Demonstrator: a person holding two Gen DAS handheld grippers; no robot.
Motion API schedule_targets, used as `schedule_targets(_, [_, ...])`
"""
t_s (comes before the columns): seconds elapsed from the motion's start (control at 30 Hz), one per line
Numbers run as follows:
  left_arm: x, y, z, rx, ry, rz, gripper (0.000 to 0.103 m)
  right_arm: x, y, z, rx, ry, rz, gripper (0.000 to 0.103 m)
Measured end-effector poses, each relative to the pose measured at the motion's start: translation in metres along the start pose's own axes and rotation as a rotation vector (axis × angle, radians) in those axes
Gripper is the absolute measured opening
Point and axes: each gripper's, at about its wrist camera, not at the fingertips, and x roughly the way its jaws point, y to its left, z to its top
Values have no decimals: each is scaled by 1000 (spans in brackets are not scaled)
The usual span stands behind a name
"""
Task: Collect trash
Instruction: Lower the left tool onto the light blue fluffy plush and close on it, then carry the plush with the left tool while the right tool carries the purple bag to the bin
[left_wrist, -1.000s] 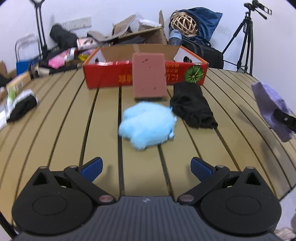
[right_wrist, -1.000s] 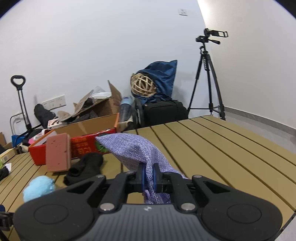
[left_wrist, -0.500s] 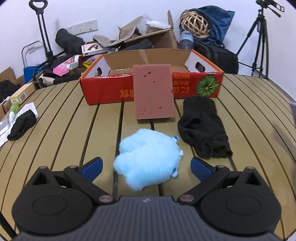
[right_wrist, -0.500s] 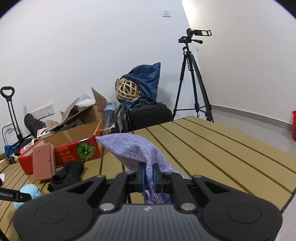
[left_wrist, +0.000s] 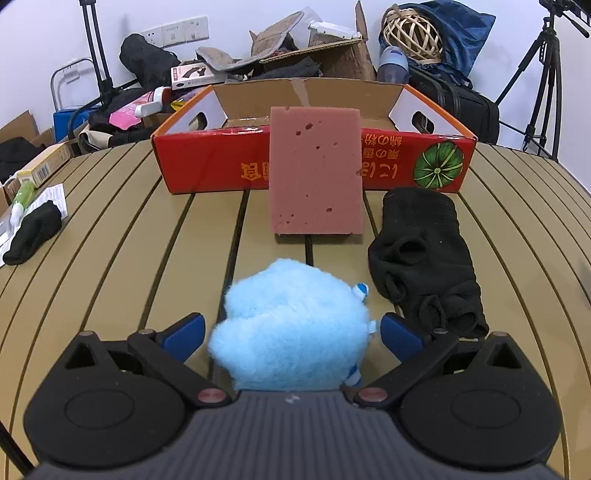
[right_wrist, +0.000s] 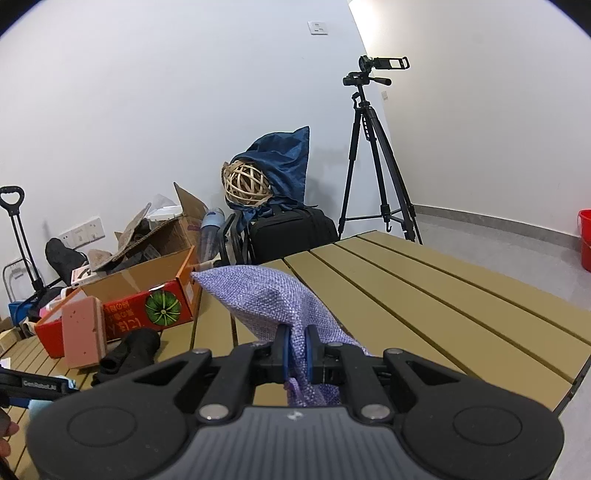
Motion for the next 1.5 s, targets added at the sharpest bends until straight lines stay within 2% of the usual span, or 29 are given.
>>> schedule_targets(0.27, [4, -2, -3, -4, 13, -3, 101, -1, -1, 0, 3, 1, 9, 8])
schedule_targets(0.43, [4, -3, -3, 6, 20, 8, 90, -2, -3, 1, 10, 1, 15, 8])
schedule_targets(0.53, [3, 0, -3, -14, 24, -11, 79, -2, -4, 1, 13, 2, 22, 8])
schedule_targets(0.6, [1, 0, -2, -13, 23, -12, 77, -3, -4, 1, 14, 2, 27, 8])
schedule_targets(0.93, [-18, -3, -9, 18, -32, 7, 76, -9, -7, 1, 9, -1, 50, 8])
schedule_targets(1.5, [-79, 1, -31, 40, -109, 4, 76, -36, -6, -1, -59, -19, 94, 8])
